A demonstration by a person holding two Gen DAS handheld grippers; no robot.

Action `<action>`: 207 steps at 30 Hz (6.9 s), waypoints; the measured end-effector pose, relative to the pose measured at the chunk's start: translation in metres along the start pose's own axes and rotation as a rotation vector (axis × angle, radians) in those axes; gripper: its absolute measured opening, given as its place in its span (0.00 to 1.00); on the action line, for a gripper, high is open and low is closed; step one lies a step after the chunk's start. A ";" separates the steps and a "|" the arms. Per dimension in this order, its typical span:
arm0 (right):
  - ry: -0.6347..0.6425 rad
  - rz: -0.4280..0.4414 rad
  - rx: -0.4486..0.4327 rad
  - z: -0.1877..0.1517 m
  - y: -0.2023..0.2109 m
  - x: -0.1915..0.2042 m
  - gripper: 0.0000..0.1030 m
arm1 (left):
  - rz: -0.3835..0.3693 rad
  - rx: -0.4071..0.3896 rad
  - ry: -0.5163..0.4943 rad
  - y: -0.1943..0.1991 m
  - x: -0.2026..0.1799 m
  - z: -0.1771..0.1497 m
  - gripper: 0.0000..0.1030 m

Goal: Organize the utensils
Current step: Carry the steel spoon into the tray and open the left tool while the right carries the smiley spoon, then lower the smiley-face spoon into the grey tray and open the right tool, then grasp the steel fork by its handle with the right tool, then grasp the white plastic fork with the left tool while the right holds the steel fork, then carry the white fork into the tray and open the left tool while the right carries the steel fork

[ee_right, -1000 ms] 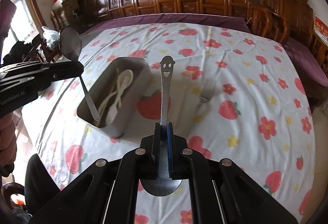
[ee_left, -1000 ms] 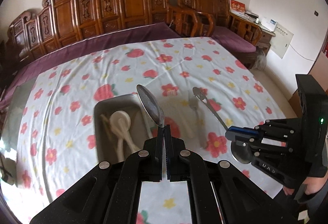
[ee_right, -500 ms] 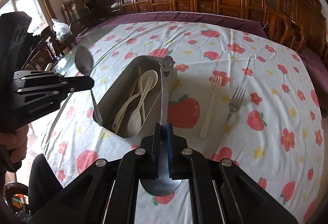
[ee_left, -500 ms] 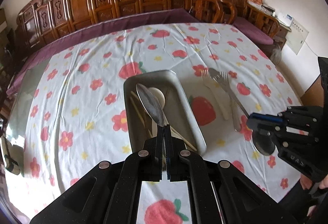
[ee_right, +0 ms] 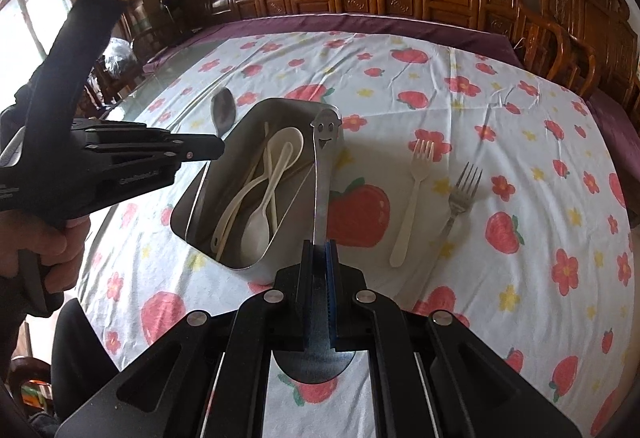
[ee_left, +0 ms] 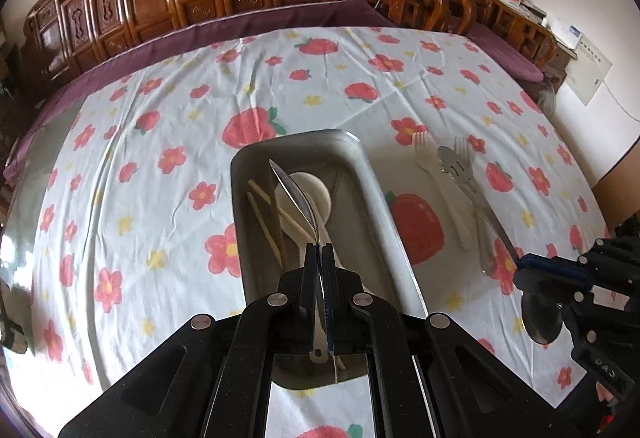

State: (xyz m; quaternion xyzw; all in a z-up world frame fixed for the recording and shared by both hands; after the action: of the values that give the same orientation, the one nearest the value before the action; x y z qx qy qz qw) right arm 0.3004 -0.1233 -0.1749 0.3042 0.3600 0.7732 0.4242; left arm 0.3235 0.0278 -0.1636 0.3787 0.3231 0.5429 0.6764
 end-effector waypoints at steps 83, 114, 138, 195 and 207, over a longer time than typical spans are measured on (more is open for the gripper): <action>-0.213 -0.148 0.130 0.014 -0.105 -0.128 0.27 | -0.068 -0.144 0.036 0.033 -0.034 -0.020 0.64; -0.111 -0.226 0.136 -0.041 -0.056 -0.161 0.08 | -0.074 -0.062 -0.052 -0.022 -0.102 0.013 0.64; -0.096 -0.214 0.043 -0.055 -0.053 -0.162 0.08 | -0.053 0.184 -0.047 -0.138 -0.137 0.064 0.26; -0.006 -0.060 -0.092 0.022 0.014 -0.022 0.08 | -0.008 -0.071 0.022 0.017 -0.024 0.024 0.05; 0.029 -0.024 -0.088 0.038 0.003 0.009 0.08 | 0.001 -0.030 0.074 -0.004 0.009 0.007 0.05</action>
State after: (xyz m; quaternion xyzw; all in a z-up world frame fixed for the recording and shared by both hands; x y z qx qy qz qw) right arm 0.3251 -0.1053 -0.1498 0.2700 0.3353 0.7875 0.4411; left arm 0.3331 0.0353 -0.1639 0.3484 0.3397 0.5615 0.6693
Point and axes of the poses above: each gripper's, at about its wrist camera, not at the fingertips, and y roughly against the way its jaws point, x to its left, z to its top, the point moved 2 cm from there along -y, roughly the way its jaws point
